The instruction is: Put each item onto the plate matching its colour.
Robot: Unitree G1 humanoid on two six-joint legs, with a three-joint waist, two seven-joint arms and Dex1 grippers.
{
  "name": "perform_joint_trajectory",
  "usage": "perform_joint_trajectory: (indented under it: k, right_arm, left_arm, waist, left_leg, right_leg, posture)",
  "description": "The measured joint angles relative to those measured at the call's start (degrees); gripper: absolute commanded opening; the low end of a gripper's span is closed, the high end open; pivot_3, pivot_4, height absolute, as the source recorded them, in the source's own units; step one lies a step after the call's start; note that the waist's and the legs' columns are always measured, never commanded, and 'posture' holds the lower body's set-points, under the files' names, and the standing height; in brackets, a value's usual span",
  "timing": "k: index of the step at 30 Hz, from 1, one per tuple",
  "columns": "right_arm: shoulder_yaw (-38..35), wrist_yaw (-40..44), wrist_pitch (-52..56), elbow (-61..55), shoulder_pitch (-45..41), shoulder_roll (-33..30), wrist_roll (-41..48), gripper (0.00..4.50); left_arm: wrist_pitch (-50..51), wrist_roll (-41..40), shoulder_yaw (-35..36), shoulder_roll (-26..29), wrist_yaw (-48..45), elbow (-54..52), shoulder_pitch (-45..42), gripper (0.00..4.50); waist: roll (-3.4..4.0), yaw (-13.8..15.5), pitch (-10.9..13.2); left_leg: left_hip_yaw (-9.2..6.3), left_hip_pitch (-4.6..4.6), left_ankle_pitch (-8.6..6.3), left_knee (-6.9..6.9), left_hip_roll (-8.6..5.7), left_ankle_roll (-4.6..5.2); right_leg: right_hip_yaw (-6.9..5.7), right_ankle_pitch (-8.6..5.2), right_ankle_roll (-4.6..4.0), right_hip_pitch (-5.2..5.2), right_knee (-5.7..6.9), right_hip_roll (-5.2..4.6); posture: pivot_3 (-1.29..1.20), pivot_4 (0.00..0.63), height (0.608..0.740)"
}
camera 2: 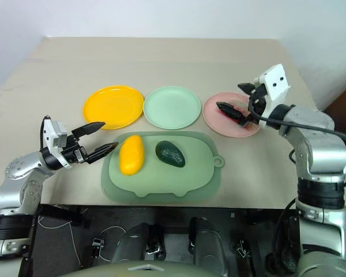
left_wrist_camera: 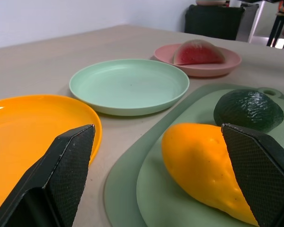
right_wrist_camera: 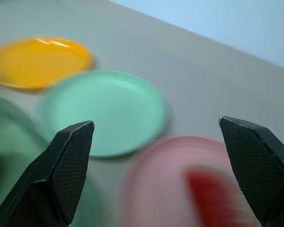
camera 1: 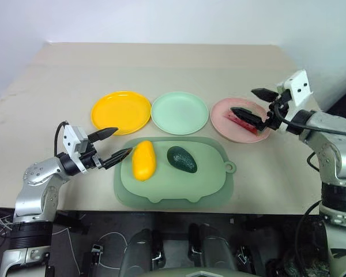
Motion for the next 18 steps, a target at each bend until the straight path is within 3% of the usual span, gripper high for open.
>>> perform_joint_trajectory:
  k: [12,18]
  right_arm:
    - [0.58,-0.9,5.18,-11.4,9.81,1.33,10.36,4.48]
    - [1.22,0.85,5.18,-12.77,13.61,-2.11,11.82,4.48]
  left_arm:
    - [1.8,-1.46,1.2,1.62,-0.61,0.62,-0.85,4.5]
    - [3.48,-2.5,1.98,1.64,0.37,-1.42,0.66,4.5]
  waist:
    - [0.0,0.36,0.0]
    - [0.0,1.3,0.0]
  left_leg:
    - [-0.01,0.0,-0.02,-0.01,-0.01,0.03]
    - [-0.01,0.0,-0.05,-0.03,-0.01,0.07]
  right_leg:
    - [0.0,-0.04,-0.07,0.02,-0.07,0.0]
    - [0.0,-0.05,-0.08,0.03,-0.15,0.0]
  posture:
    - [0.0,0.15,0.696]
    - [0.0,0.15,0.696]
